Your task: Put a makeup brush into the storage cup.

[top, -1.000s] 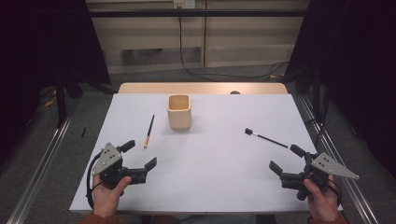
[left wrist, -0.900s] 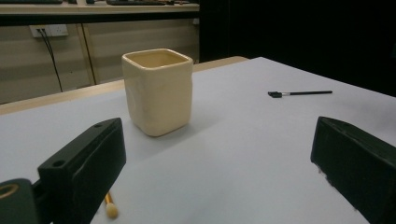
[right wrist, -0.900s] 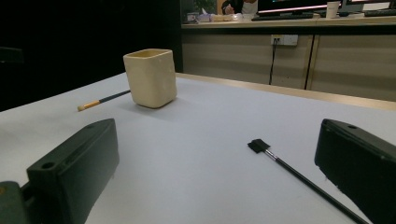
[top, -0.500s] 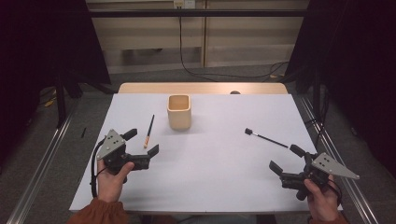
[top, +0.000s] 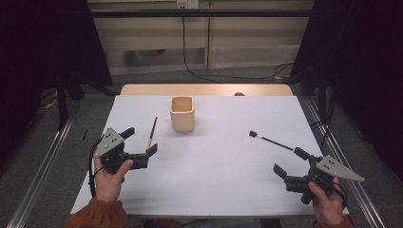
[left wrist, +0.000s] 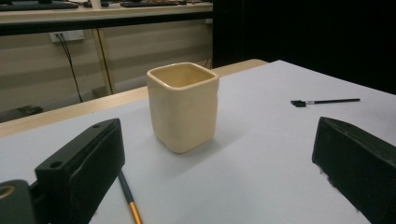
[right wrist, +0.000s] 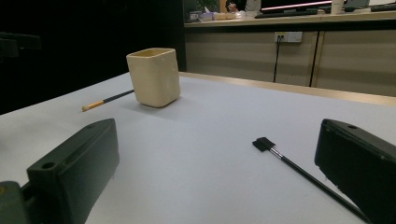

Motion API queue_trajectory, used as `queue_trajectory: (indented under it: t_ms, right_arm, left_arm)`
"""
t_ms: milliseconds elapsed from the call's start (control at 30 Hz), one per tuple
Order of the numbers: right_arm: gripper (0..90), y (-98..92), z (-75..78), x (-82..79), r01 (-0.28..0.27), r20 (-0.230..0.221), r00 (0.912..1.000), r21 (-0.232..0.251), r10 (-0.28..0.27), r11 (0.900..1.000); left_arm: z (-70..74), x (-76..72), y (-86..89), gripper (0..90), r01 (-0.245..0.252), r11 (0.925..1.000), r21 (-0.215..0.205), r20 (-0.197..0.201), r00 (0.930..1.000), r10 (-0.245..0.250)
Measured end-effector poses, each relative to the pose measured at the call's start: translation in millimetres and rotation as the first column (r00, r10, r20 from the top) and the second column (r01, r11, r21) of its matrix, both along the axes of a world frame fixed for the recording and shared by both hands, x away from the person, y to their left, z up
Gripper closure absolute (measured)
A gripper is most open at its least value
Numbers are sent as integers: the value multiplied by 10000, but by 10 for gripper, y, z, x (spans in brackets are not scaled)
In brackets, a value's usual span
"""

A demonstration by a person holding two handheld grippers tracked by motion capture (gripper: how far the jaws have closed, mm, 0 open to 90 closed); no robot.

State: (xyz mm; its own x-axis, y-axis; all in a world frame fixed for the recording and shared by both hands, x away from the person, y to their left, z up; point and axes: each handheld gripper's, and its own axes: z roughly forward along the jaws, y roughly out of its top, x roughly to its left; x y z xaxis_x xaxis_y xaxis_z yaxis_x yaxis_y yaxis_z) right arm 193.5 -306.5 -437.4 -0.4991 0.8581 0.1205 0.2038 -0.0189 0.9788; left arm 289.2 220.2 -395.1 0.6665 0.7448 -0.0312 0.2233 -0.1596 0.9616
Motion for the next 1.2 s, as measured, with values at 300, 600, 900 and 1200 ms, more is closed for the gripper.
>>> queue_trajectory:
  t_ms: [300,600,900,1200]
  right_arm:
    - [0,-11,6,-6,38,56,10000,-33,-38,10000]
    - [0,-6,2,1,8,21,10000,-111,-8,9999]
    - [0,-6,1,1,-30,40,10000,-147,31,9999]
    - [0,11,-5,5,-71,19,10000,-171,71,9998]
  left_arm:
    - [-66,306,20,28,-358,9983,455,64,9993,355]
    - [122,496,23,38,-448,9981,433,-307,9985,462]
    - [187,750,40,45,-813,9923,938,-491,9951,862]
    - [271,957,30,33,-868,9902,1092,-559,9941,933]
